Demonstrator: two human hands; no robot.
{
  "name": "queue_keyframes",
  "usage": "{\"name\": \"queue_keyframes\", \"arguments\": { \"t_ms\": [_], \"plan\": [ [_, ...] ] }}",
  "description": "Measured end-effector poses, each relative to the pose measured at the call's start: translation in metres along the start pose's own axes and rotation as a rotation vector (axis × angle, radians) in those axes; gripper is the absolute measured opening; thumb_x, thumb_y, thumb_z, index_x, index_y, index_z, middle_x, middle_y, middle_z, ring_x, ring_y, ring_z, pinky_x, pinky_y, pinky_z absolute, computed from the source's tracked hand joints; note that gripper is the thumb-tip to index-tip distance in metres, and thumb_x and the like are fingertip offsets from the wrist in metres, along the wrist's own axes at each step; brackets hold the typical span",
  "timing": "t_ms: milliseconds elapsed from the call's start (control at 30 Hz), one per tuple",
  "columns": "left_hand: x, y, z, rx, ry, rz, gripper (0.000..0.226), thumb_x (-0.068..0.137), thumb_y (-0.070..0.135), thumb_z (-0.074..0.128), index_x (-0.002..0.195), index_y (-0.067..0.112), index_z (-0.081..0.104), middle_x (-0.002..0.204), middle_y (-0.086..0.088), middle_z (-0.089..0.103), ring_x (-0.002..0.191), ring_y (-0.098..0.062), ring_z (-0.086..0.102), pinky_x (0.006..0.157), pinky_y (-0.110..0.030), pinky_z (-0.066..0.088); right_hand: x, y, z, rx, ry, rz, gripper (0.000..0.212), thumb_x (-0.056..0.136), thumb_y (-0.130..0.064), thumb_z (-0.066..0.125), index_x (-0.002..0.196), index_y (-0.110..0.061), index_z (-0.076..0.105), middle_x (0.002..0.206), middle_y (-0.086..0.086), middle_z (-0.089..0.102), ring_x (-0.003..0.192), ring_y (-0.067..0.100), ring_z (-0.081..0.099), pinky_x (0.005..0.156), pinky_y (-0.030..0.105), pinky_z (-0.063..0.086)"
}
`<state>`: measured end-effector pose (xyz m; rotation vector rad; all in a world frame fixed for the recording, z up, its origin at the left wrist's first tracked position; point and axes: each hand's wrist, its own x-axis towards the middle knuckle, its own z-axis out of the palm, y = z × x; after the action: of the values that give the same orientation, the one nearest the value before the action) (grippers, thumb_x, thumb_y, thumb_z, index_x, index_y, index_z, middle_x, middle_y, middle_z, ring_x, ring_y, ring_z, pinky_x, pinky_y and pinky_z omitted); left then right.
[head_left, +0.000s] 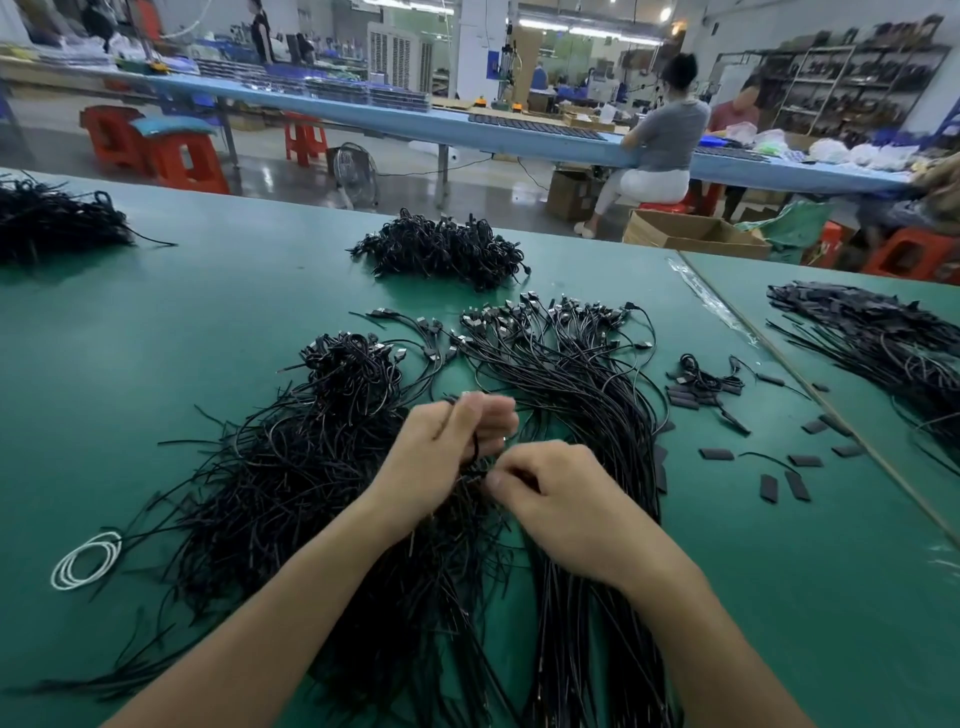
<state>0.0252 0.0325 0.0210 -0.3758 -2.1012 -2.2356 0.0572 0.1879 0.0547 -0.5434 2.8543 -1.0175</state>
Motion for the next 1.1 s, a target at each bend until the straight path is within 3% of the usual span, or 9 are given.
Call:
{"name": "queue_keyframes", "arguments": {
  "t_ms": [100, 233, 433, 500, 633, 733, 833, 967, 1100],
  "plan": [
    [-0.008, 0.001, 0.002, 0.265, -0.176, -0.053, 0.050, 0.101, 0.045, 0.041, 0.060, 0.024, 0.060, 0.054, 0.010, 0.057, 0.047, -0.006, 0.051, 0.047, -0.024, 0.040, 0.003, 0.002, -0.011, 0.057, 0.143, -0.033, 0.015, 0.093, -0.034, 0.066, 0.079, -0.027, 0.068, 0.067, -0.013, 0.061, 0.060, -0.001, 0.053, 0.060, 0.021, 0.044],
    [-0.013, 0.009, -0.001, 0.002, -0.318, -0.307, 0.059, 0.106, 0.044, 0.034, 0.063, 0.022, 0.068, 0.049, 0.003, 0.053, 0.041, -0.011, 0.052, 0.039, -0.019, 0.039, 0.007, 0.009, -0.015, 0.279, 0.225, -0.091, 0.016, 0.085, -0.031, 0.077, 0.074, -0.024, 0.068, 0.060, -0.003, 0.064, 0.052, 0.002, 0.046, 0.053, 0.017, 0.040],
    [-0.013, 0.023, -0.008, -0.523, -0.524, -0.458, 0.054, 0.101, 0.049, 0.038, 0.056, 0.020, 0.044, 0.041, 0.011, 0.031, 0.032, -0.001, 0.028, 0.033, -0.014, 0.023, 0.012, 0.012, 0.006, 0.612, 0.273, 0.028, 0.027, 0.087, -0.044, 0.065, 0.077, -0.020, 0.072, 0.060, -0.008, 0.054, 0.055, 0.009, 0.041, 0.053, 0.026, 0.034],
    [-0.010, 0.027, -0.005, -0.667, -0.460, -0.396, 0.050, 0.102, 0.042, 0.041, 0.057, 0.021, 0.044, 0.044, 0.010, 0.036, 0.035, -0.002, 0.034, 0.036, -0.014, 0.028, 0.011, 0.014, 0.014, 0.572, 0.251, 0.102, 0.030, 0.095, -0.038, 0.061, 0.072, -0.021, 0.069, 0.058, -0.003, 0.050, 0.055, 0.013, 0.038, 0.052, 0.032, 0.031],
    [0.001, 0.026, 0.002, -0.825, -0.109, -0.273, 0.051, 0.099, 0.040, 0.044, 0.056, 0.016, 0.058, 0.060, -0.001, 0.058, 0.055, -0.012, 0.061, 0.052, -0.020, 0.051, 0.005, 0.010, 0.019, 0.337, 0.115, 0.118, 0.032, 0.101, -0.030, 0.055, 0.078, -0.019, 0.073, 0.057, -0.004, 0.058, 0.042, 0.002, 0.039, 0.045, 0.017, 0.031],
    [0.006, 0.017, 0.003, -0.541, -0.002, -0.078, 0.048, 0.097, 0.039, 0.042, 0.080, 0.007, 0.074, 0.093, -0.015, 0.074, 0.094, -0.025, 0.072, 0.080, -0.027, 0.058, -0.002, 0.007, 0.015, 0.232, -0.032, 0.075, 0.025, 0.102, -0.027, 0.053, 0.092, -0.021, 0.075, 0.063, -0.002, 0.060, 0.045, 0.005, 0.042, 0.043, 0.018, 0.033],
    [0.004, 0.004, 0.002, -0.013, 0.051, 0.021, 0.041, 0.104, 0.031, 0.039, 0.101, 0.008, 0.073, 0.103, -0.007, 0.076, 0.103, -0.018, 0.071, 0.089, -0.027, 0.057, -0.006, 0.005, 0.008, 0.130, -0.133, -0.005, 0.023, 0.101, -0.023, 0.053, 0.089, -0.013, 0.070, 0.058, -0.003, 0.051, 0.042, 0.007, 0.037, 0.042, 0.018, 0.029],
    [-0.003, 0.003, 0.002, 0.332, -0.161, -0.047, 0.043, 0.104, 0.035, 0.041, 0.077, 0.026, 0.074, 0.074, 0.005, 0.074, 0.069, -0.010, 0.069, 0.067, -0.027, 0.056, -0.007, 0.006, -0.006, 0.085, -0.061, -0.089, 0.025, 0.098, -0.023, 0.059, 0.074, -0.023, 0.066, 0.061, -0.008, 0.057, 0.050, 0.005, 0.046, 0.050, 0.017, 0.036],
    [-0.014, 0.009, 0.004, 0.221, -0.377, -0.289, 0.062, 0.106, 0.044, 0.032, 0.062, 0.018, 0.067, 0.059, 0.000, 0.068, 0.044, -0.012, 0.057, 0.045, -0.020, 0.045, -0.006, 0.013, -0.016, 0.162, 0.123, -0.111, 0.009, 0.085, -0.031, 0.076, 0.077, -0.027, 0.077, 0.067, -0.014, 0.070, 0.061, 0.000, 0.060, 0.061, 0.014, 0.044]
  ]
}}
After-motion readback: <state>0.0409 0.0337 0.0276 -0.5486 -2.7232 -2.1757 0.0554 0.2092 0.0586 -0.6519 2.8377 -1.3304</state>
